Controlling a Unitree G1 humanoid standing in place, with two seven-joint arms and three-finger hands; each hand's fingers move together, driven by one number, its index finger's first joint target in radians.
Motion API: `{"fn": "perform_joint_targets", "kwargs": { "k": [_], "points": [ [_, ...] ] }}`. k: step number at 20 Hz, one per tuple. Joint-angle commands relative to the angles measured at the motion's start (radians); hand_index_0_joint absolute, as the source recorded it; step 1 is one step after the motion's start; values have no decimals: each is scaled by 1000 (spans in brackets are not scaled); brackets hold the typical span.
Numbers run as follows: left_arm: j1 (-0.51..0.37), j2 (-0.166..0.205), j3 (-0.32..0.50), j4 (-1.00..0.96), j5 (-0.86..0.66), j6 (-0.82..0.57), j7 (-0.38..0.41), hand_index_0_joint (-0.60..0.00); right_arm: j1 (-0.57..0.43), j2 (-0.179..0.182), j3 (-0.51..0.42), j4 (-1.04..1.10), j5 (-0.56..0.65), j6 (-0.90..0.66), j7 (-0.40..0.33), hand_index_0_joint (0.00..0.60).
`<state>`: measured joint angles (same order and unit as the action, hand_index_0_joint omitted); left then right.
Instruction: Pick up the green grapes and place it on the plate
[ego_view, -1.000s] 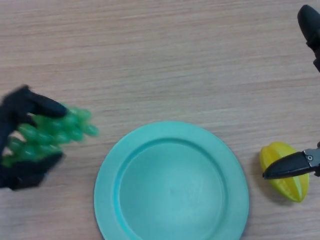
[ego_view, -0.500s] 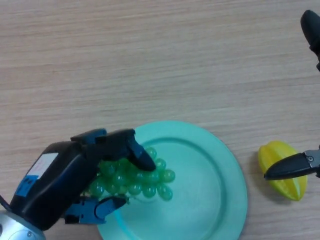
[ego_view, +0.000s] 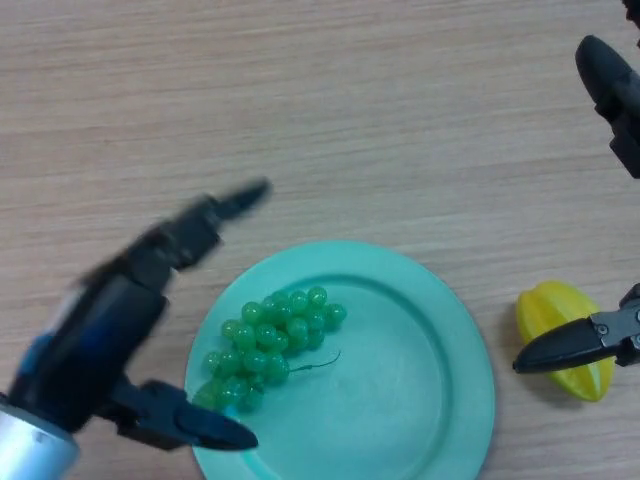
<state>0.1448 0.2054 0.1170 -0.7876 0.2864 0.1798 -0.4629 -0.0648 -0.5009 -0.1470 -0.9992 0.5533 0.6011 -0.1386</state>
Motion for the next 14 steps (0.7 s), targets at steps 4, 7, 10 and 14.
{"fn": "perform_joint_targets", "kwargs": {
  "k": [4,7,10,14],
  "points": [
    [-121,48,248,-143,-418,123,120,0,-37,-41,-49,-48,-6,-107,-16,0],
    [-152,87,360,-155,-671,200,183,0,-49,-30,-47,-48,-16,-99,-7,0],
    [-160,140,411,-114,-765,176,223,0,-88,-32,-33,-48,-31,-74,-3,0],
    [-146,149,414,-105,-812,191,262,0,-102,-30,-17,-48,-33,-69,-11,0]
  ]
}}
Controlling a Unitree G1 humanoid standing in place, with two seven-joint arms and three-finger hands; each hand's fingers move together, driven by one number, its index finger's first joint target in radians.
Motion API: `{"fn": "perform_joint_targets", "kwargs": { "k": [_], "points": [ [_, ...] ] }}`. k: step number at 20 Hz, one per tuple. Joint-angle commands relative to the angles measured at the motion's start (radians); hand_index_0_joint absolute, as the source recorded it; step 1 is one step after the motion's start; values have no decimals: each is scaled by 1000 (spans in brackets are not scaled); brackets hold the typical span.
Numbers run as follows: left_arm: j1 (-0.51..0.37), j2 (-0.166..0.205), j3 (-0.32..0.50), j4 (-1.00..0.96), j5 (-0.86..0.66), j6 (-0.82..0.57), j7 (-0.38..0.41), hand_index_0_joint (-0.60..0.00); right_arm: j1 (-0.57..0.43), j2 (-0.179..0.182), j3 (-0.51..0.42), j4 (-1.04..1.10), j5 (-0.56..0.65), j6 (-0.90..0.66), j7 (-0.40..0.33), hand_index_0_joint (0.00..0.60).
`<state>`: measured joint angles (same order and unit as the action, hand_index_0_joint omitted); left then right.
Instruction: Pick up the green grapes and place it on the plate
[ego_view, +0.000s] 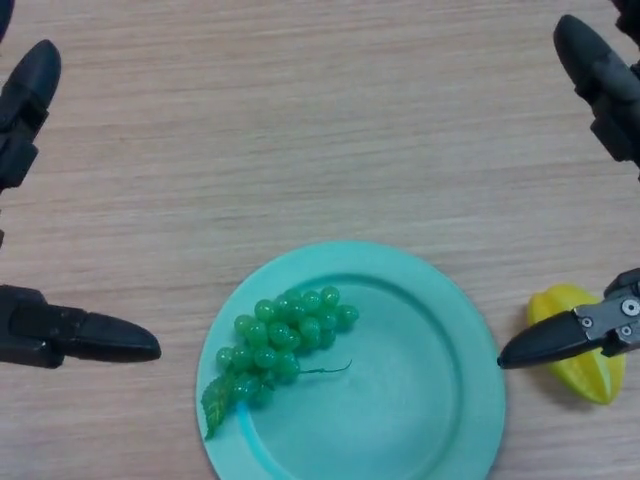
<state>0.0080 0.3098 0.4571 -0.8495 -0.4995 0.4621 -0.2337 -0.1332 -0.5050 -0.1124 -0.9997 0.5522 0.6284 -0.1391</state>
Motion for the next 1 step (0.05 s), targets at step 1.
{"fn": "perform_joint_targets", "kwargs": {
  "k": [1],
  "points": [
    [-10,46,70,-45,-23,-89,37,0,-32,-33,-52,-48,-30,-99,-14,0]
  ]
}}
